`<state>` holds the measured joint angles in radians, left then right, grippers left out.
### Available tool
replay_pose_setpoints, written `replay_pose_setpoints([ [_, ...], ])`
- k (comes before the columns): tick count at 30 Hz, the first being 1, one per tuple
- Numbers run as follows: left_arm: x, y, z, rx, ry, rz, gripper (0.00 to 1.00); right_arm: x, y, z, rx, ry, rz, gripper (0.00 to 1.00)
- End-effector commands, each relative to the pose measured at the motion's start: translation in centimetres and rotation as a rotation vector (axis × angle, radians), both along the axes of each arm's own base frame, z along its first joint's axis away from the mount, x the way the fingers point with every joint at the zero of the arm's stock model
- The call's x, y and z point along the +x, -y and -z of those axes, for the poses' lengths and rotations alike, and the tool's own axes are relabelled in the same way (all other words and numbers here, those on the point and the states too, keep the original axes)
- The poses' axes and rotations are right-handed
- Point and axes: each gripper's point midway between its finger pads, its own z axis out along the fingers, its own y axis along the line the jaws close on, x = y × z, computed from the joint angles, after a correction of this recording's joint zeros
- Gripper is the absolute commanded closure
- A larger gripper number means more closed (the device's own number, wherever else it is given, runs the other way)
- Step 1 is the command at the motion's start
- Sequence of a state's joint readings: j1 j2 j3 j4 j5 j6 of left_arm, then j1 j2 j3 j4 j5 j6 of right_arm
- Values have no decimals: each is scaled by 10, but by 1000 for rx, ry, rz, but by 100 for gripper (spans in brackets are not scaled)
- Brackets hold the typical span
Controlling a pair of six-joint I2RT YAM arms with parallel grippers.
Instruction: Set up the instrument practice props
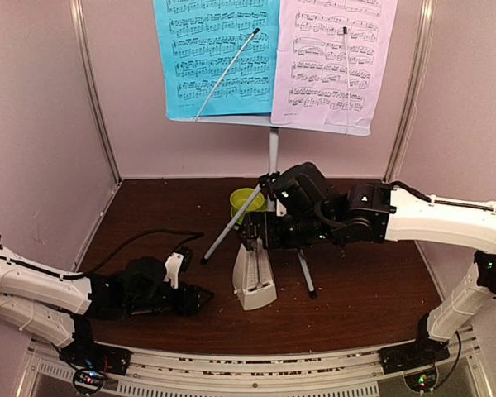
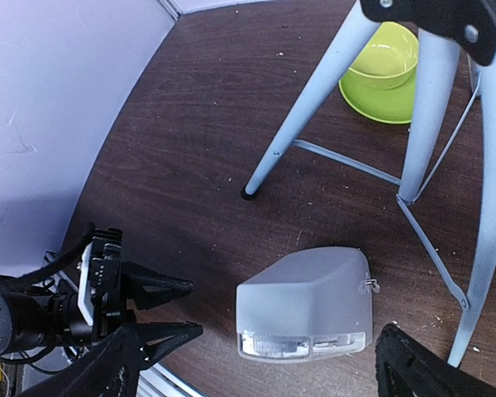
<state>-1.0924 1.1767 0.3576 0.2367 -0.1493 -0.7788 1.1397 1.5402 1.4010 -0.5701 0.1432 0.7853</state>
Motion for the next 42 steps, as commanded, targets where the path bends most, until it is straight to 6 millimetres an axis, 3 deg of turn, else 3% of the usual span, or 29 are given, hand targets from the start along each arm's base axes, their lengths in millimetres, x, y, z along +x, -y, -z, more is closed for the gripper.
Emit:
replay_pose_setpoints([
  [1, 9, 8, -20, -39, 171, 50, 39, 3, -6, 10, -63, -30, 44, 3],
  [6, 13, 8, -25, -41, 219, 44, 32, 9, -4, 30, -147, -30, 103, 9],
  [12, 14, 11, -24, -40, 247, 61, 30, 11, -18, 59, -194, -34, 55, 14],
  [16, 9, 24, -16, 2, 257, 151, 28, 10, -19, 71, -261, -41, 23, 26],
  [20, 6, 32, -16, 17, 298, 192, 27, 10, -14, 69, -284, -28, 10, 42],
  [24, 6, 34, -21, 21, 358, 206, 25, 8, -8, 61, -288, -8, -10, 51],
  [30, -1, 45, -17, 113, 434, 310, 16, 3, -11, 46, -255, 21, -113, 59],
  [34, -8, 51, -11, 144, 461, 370, 3, -6, -15, 39, -250, 51, -222, 63],
  [42, -25, 61, 9, 204, 492, 442, 2, -26, -20, 42, -191, 61, -359, 69],
])
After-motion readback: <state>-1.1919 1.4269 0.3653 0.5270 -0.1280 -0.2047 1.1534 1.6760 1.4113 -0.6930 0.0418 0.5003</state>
